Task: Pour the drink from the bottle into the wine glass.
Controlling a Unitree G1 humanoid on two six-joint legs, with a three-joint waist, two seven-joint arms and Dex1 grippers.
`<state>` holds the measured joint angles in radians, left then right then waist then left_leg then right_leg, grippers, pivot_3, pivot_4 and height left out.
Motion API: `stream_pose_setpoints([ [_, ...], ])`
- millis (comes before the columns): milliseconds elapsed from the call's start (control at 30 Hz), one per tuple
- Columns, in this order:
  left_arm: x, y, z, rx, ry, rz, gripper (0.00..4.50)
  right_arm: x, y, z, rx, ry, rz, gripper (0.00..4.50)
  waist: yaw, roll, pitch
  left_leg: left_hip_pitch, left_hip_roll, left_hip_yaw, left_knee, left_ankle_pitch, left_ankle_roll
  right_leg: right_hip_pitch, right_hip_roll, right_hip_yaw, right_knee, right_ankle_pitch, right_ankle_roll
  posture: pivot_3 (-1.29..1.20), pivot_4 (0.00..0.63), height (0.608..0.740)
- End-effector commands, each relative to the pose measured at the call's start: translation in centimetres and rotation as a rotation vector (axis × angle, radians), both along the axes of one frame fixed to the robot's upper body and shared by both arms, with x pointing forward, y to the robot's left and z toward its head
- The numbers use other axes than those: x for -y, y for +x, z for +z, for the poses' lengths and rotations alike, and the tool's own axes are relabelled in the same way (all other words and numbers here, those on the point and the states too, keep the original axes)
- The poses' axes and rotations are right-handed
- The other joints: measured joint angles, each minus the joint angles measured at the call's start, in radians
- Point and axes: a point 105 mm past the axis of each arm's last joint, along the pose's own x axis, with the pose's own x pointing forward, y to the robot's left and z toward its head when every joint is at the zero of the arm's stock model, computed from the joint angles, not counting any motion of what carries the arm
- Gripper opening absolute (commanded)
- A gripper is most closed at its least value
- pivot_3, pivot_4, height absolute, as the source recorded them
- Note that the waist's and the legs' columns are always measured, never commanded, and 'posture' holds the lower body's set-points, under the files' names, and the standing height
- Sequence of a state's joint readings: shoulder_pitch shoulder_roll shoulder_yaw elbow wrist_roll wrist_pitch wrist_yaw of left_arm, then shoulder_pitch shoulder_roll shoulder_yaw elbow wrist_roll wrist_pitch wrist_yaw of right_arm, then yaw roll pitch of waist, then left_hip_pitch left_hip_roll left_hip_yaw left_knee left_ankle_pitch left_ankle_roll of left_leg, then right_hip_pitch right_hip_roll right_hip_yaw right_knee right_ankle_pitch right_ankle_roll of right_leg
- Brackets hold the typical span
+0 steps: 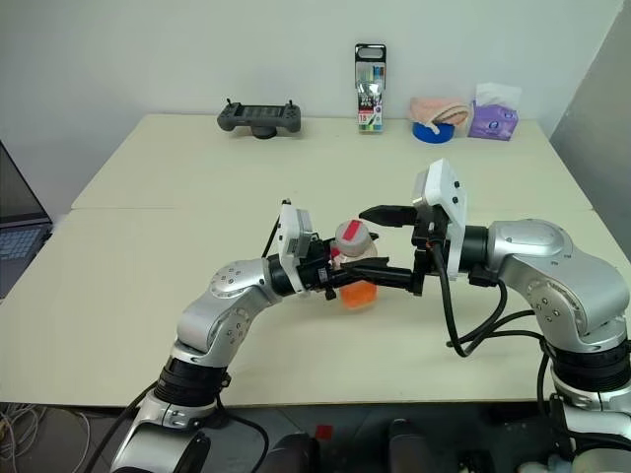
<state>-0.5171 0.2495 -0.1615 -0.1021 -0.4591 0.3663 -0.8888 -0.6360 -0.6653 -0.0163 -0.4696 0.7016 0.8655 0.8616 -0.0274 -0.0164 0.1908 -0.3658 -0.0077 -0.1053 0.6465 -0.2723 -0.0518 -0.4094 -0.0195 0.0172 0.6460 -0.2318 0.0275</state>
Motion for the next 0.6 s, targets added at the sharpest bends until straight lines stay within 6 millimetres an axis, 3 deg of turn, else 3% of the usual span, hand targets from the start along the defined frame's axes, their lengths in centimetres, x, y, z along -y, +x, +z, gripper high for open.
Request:
stream_pose_setpoints([
  [33, 0.1, -0.2, 1.7, 0.068, -0.028, -0.016, 2.14, -0.4, -0.3, 0.5, 0.058, -0.01, 0.004, 4.5, 0.0, 0.0, 0.0, 0.0, 0.0, 0.0, 0.0, 0.0, 0.0, 0.0, 0.0, 0.0, 0.0, 0.0, 0.0, 0.0, 0.15, 0.74],
  [333, -0.3, -0.1, 1.4, 0.07, -0.021, 0.005, 2.13, -2.3, 0.3, 0.2, 0.071, 0.003, 0.027, 4.5, -0.001, 0.0, 0.0, 0.0, 0.0, 0.0, 0.0, 0.0, 0.0, 0.0, 0.0, 0.0, 0.0, 0.0, 0.0, 0.0, 0.15, 0.74],
  [600, -0.5, 0.1, 1.4, 0.07, -0.019, 0.026, 2.13, -3.4, 1.9, 0.3, 0.111, 0.019, -0.034, 4.5, -0.001, 0.0, 0.0, 0.0, 0.0, 0.0, 0.0, 0.0, 0.0, 0.0, 0.0, 0.0, 0.0, 0.0, 0.0, 0.0, 0.15, 0.74],
])
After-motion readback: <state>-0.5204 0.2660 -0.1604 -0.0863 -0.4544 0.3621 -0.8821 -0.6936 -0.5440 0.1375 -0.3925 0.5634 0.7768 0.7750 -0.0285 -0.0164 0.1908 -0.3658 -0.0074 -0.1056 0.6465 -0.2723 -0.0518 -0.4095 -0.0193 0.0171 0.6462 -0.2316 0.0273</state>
